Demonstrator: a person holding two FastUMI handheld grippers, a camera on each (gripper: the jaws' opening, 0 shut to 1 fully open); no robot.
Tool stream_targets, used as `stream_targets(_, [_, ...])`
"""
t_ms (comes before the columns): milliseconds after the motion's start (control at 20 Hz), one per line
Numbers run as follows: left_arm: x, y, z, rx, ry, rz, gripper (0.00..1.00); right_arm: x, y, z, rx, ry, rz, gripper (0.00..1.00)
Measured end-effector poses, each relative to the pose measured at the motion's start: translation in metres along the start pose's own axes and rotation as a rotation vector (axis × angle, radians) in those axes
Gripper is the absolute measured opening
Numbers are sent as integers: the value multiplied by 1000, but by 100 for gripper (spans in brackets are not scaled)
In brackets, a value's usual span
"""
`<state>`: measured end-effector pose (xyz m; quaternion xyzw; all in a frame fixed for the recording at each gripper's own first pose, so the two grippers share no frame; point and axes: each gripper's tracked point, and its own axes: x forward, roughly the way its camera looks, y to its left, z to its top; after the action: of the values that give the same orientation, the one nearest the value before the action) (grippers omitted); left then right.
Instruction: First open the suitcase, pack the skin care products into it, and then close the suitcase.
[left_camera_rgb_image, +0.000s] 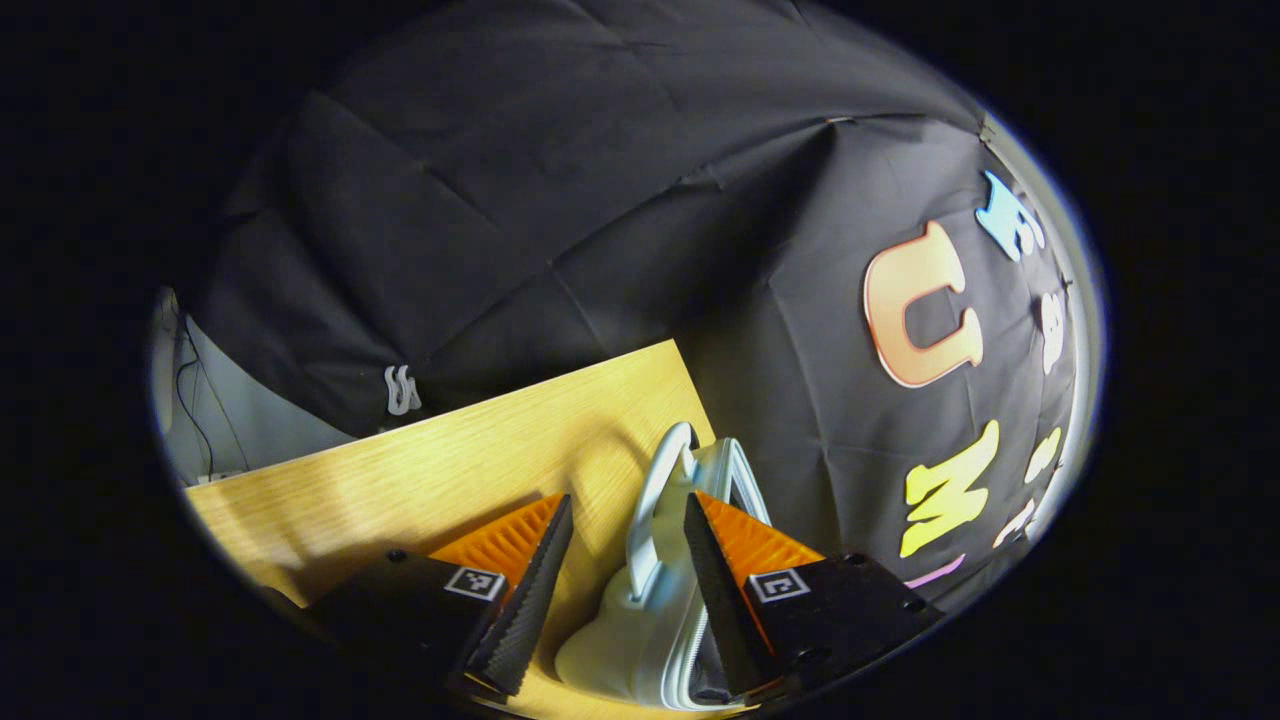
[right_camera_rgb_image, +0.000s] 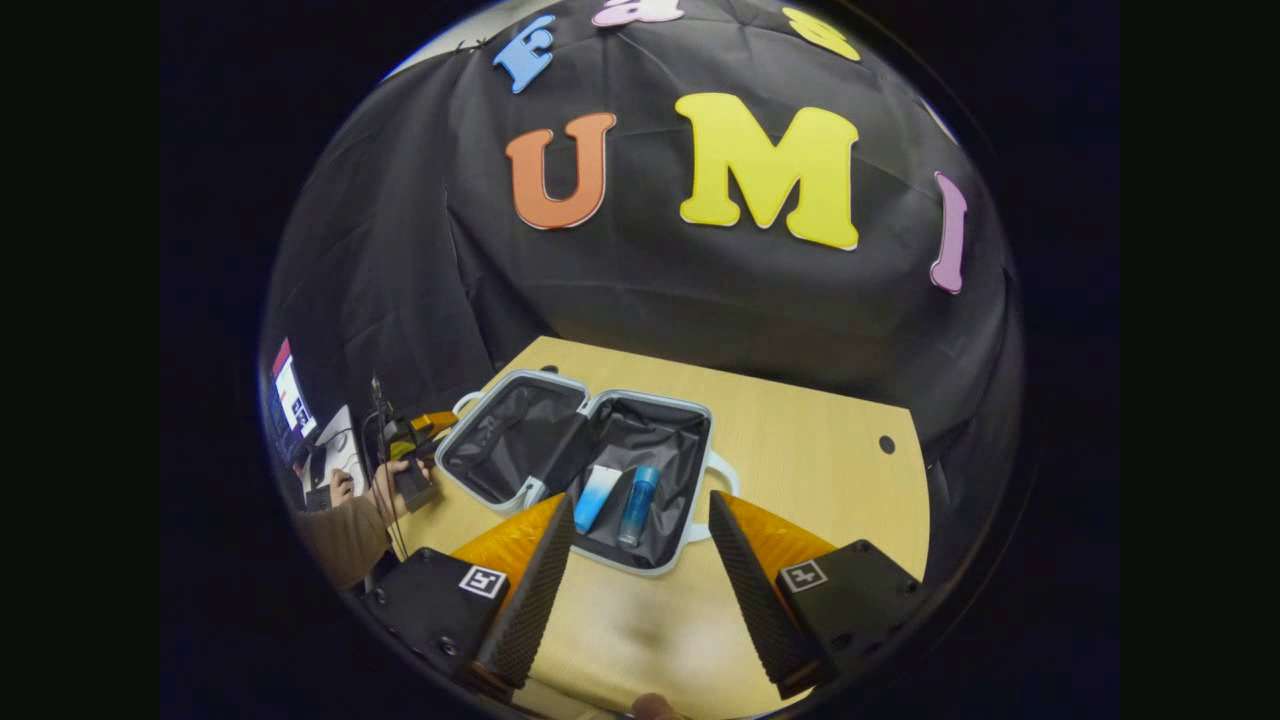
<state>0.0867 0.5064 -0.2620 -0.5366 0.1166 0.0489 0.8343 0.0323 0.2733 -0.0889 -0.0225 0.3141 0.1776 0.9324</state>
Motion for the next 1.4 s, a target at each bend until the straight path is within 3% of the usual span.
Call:
stream_targets(150, [17, -1, -10, -24, 18, -1, 65, -2, -2, -5, 15, 11, 3, 81])
stream_targets(300, [18, -9, -11, -76, 5, -35, 22, -5, -7, -6, 31, 9, 0, 81])
stream_targets(350, [18, -9, -10, -95, -14, -35, 14, -6, -8, -7, 37, 7, -2, 81])
stream_targets(400, [16, -9, -9, -97, -22, -37, 26, -8, -11, -6, 44, 4, -4, 80])
stream_targets(450, [16, -8, -11, -80, -25, -27, 13, -11, -13, -5, 48, -3, -7, 80])
stream_targets(600, [13, -18, -9, -41, -26, -21, 8, -20, -24, 1, 51, -34, -25, 80])
stream_targets(750, [2, -37, 3, -15, -58, -30, 0, -29, -48, 13, 54, -100, -89, 80])
stream_targets(800, [-2, -47, 4, 32, -70, -33, 4, -32, -52, 14, 62, -110, -92, 81])
stream_targets(1050, [-28, -116, 19, 207, -138, -42, 3, -44, -81, 10, 107, -110, -77, 81])
stream_targets(1400, [-64, -228, -18, 606, -224, 18, 3, -63, -151, 10, 126, -144, -102, 80])
